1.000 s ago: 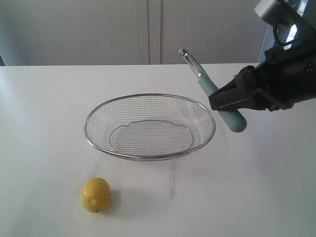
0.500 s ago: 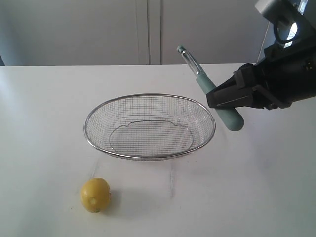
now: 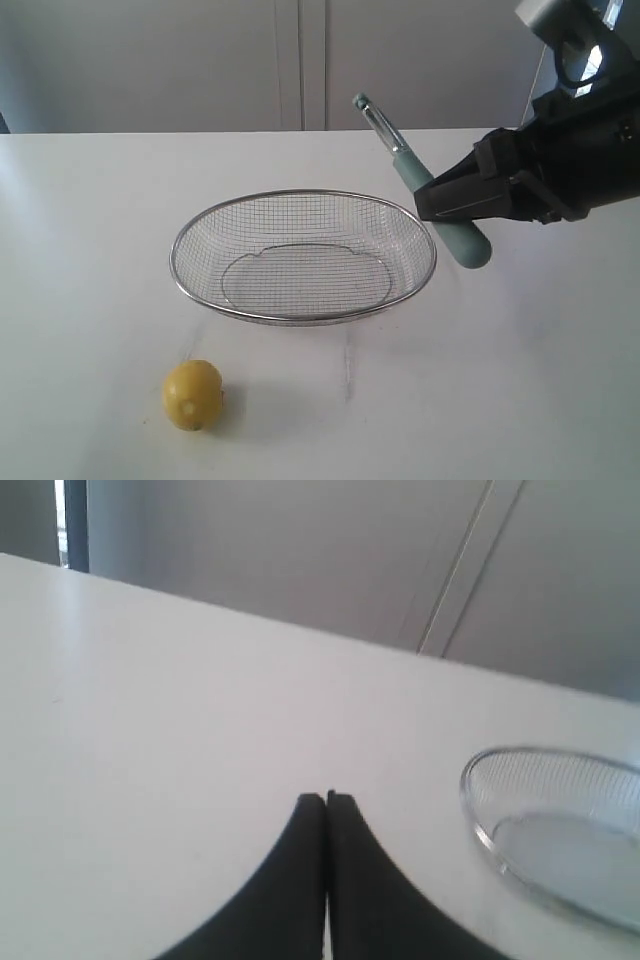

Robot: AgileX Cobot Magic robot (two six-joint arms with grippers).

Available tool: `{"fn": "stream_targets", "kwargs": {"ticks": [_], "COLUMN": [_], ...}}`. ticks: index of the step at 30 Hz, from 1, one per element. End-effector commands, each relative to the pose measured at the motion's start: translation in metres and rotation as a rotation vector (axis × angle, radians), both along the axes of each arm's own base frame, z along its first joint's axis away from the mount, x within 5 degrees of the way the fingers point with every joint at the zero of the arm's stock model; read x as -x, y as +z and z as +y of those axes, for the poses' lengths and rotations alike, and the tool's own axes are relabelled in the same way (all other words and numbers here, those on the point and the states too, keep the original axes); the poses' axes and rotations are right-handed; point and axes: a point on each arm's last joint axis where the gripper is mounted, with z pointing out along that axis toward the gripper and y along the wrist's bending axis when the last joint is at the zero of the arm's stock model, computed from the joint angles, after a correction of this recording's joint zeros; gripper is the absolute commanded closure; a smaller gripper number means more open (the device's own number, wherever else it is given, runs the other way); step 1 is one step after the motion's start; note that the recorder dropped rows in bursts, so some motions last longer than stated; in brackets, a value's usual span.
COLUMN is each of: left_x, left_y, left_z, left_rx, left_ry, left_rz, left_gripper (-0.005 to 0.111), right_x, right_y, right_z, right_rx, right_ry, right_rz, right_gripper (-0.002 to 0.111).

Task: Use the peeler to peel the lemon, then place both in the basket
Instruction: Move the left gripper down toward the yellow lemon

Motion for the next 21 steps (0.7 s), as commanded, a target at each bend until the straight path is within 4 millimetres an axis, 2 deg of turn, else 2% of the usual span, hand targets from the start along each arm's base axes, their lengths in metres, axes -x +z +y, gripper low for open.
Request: {"fn": "stream_targets", "kwargs": {"ticks": [1, 4, 7, 9, 12, 14, 21], "left_x": [-0.004, -0.01, -0.016, -0.019, -0.022, -0.027, -0.04], "left_y": [0.022, 0.032, 0.036, 0.038, 0.046, 0.044, 0.036], "left_z": [-0.001, -0.01, -0.029, -0.047, -0.069, -0.073, -0.076], "left_rx": [-0.209, -0.312, -0.271, -0.156, -0.007, 0.041, 0.119], "left_ry": [-0.081, -0.249, -0.5, -0.685, -0.933, -0.975, -0.983], "left_rz": [0.25, 0.428, 0.512, 0.489, 0.344, 0.31, 0.355], "left_gripper": [0.107, 0.107, 0.107, 0.107, 0.107, 0.107, 0.107], "right_x": [0.003, 0.003, 0.003, 0.003, 0.004, 0.004, 0.004], "right_y": [0.003, 0.003, 0.003, 0.003, 0.003, 0.003, 0.003], "right_z": [0.001, 0.001, 0.001, 0.001, 0.001, 0.001, 0.001], "right_rx": [-0.016, -0.016, -0.011, -0.011, -0.012, -0.012, -0.012], "right_ry": [0.016, 0.016, 0.025, 0.029, 0.032, 0.032, 0.032], "right_rz": [-0.009, -0.009, -0.021, -0.019, -0.016, -0.016, -0.016], "right_gripper": [0.108, 0.108, 0.108, 0.108, 0.108, 0.108, 0.108]}}
